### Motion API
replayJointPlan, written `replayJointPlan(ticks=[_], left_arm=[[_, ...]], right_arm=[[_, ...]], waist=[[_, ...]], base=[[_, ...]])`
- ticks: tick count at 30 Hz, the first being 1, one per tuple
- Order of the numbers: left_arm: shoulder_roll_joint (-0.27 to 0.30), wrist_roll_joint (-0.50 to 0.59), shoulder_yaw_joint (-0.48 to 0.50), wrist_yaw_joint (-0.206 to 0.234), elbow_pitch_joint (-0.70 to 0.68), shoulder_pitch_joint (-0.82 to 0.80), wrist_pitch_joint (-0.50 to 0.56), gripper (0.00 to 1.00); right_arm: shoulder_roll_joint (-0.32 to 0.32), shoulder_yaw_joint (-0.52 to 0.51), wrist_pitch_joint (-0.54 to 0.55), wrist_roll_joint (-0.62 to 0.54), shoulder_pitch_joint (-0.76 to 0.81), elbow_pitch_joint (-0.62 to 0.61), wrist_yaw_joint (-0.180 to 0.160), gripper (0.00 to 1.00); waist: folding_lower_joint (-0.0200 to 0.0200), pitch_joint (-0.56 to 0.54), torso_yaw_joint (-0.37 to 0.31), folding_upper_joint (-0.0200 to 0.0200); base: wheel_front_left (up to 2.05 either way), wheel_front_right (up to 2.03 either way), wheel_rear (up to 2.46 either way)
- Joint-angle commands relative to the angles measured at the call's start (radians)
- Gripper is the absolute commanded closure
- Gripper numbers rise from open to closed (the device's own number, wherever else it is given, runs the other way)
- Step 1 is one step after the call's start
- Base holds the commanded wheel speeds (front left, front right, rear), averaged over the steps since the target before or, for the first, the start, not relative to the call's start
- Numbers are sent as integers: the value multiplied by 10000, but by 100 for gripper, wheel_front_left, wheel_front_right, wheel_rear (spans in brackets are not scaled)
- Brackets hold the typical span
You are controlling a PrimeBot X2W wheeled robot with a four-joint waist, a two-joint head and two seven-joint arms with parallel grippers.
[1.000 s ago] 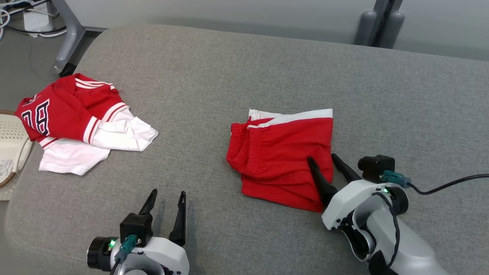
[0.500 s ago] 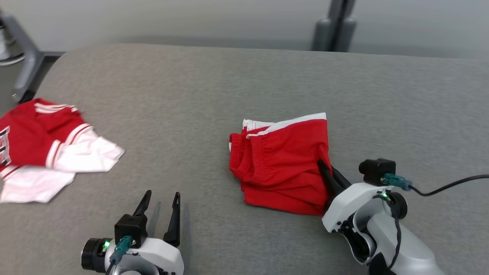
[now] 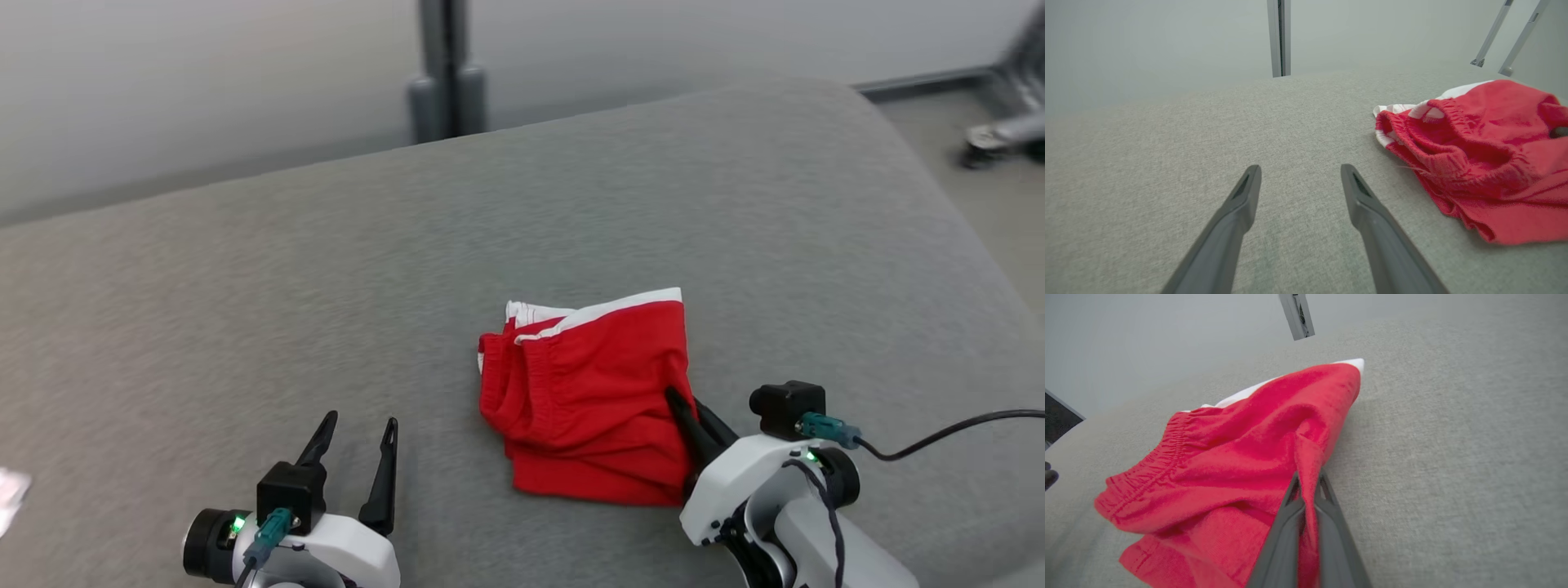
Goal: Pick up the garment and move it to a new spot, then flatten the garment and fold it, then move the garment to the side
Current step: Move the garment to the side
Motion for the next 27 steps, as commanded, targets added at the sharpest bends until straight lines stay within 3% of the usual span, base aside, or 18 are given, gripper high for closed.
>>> replayJointPlan(ticks=[1, 7, 13, 20, 27], left_arm=[[48, 58, 15, -44, -4, 45, -16, 0], [55, 112, -162, -161, -167, -68, -16, 0], [57, 165, -287, -233, -210, -235, -16, 0], [52, 356, -301, -343, -442, -379, -18, 0], [74, 632, -119, -553, -637, -847, -16, 0]], right_arm=[[-51, 23, -46, -39, 110, -82, -3, 100], [-46, 170, -46, -247, 307, -150, -3, 100], [-35, -54, -46, -677, 128, -166, -3, 100], [-107, -1204, -48, -2089, -588, 526, -3, 100], [-1004, -3495, -47, -3663, -1828, 1188, -3, 100]], waist=[[0, -169, -1300, 0], [0, -31, -2229, 0], [0, 252, -2301, 0], [0, 744, -1426, 0], [0, 1699, -96, 0]], base=[[0, 0, 0], [0, 0, 0], [0, 0, 0], [0, 0, 0], [0, 0, 0]])
